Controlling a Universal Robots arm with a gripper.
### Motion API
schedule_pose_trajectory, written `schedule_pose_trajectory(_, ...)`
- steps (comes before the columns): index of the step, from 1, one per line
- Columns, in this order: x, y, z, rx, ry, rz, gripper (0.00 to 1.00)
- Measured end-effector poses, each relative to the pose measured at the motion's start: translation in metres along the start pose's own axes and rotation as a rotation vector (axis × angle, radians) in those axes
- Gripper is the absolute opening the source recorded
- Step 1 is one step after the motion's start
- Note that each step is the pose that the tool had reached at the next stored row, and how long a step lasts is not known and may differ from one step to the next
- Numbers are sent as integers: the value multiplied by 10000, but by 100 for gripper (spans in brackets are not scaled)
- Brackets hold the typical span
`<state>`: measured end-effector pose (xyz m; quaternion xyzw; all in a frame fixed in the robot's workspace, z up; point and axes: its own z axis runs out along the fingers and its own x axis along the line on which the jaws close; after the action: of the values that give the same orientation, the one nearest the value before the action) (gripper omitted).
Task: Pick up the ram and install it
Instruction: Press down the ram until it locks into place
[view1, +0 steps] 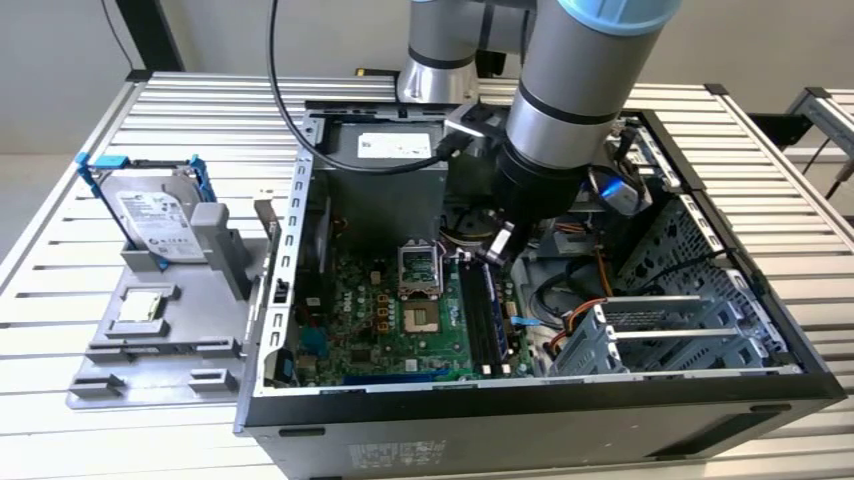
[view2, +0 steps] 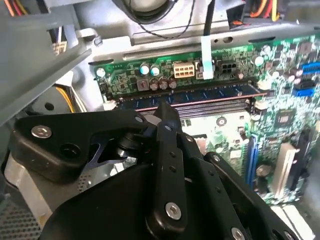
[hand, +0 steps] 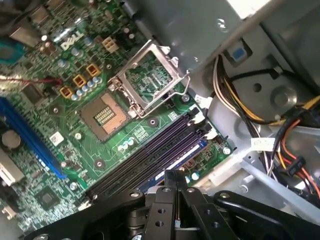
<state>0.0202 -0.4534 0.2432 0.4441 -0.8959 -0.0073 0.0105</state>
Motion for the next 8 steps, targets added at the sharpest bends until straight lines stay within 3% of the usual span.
schedule_pose_trajectory(8,0,-1,0,26,26,-1451,0)
